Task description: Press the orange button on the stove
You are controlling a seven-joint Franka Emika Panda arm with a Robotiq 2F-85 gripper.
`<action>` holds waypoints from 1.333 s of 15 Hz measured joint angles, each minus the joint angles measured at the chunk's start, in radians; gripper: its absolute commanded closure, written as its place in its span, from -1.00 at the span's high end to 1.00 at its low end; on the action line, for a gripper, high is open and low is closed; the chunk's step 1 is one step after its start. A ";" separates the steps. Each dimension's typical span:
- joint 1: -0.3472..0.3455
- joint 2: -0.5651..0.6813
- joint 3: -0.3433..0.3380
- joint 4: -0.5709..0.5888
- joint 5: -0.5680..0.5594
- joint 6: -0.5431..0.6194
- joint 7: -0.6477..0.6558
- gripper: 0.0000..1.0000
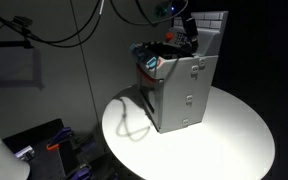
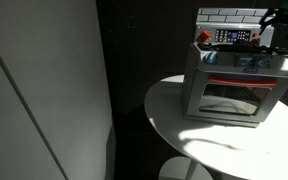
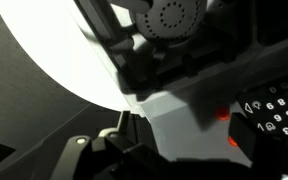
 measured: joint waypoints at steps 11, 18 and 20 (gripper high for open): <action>0.004 0.010 -0.009 0.006 0.000 0.005 0.000 1.00; 0.006 0.019 -0.013 0.019 0.000 0.008 0.000 1.00; 0.008 0.026 -0.013 0.029 0.000 0.008 0.000 1.00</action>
